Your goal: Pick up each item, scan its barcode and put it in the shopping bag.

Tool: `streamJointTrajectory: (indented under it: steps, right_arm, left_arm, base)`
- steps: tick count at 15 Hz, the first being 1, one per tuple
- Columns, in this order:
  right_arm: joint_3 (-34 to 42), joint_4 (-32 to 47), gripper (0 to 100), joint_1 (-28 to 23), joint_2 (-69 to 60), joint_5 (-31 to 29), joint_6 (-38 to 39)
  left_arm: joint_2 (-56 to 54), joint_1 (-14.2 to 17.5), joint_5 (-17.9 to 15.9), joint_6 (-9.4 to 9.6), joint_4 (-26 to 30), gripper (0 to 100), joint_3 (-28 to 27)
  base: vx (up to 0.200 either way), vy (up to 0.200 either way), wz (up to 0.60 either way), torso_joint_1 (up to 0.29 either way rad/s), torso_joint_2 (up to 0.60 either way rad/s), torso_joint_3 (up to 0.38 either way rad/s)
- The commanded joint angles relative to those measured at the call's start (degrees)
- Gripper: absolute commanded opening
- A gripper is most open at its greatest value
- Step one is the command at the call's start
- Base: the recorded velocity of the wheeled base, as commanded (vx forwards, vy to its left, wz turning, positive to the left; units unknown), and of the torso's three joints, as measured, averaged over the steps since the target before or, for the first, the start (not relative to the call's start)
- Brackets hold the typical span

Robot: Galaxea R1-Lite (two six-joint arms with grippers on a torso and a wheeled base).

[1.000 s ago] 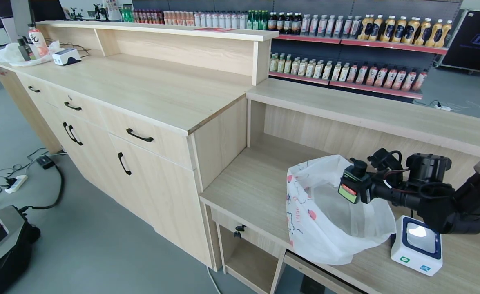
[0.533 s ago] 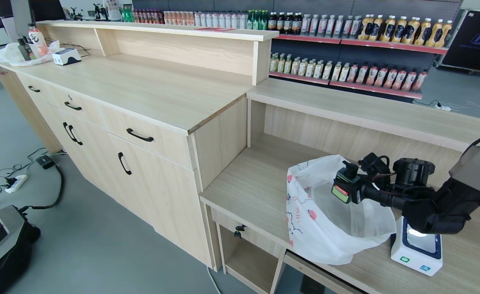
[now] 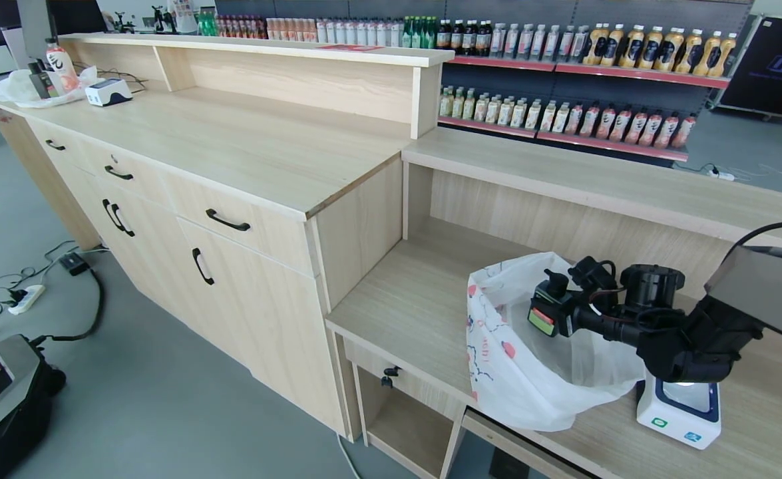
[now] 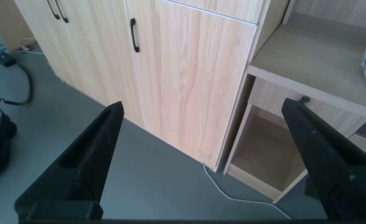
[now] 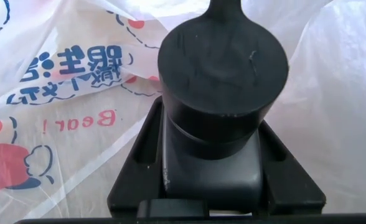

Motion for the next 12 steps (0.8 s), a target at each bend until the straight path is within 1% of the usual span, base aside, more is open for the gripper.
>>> streamJointTrajectory:
  steps: [1, 12]
  right_arm:
    - [-0.20, -0.02, 0, 0.11, 0.63, 0.01, 0.05]
    - [-0.55, -0.20, 0, 0.11, 3.09, 0.01, 0.05]
  left_arm:
    - [-0.02, 0.01, 0.01, -0.01, -0.02, 100, 0.00]
    - [-0.02, 0.01, 0.01, -0.01, -0.02, 100, 0.00]
  base:
    - [0.000, 0.000, 0.00, 0.000, 0.00, 0.000]
    - [0.000, 0.000, 0.00, 0.000, 0.00, 0.000]
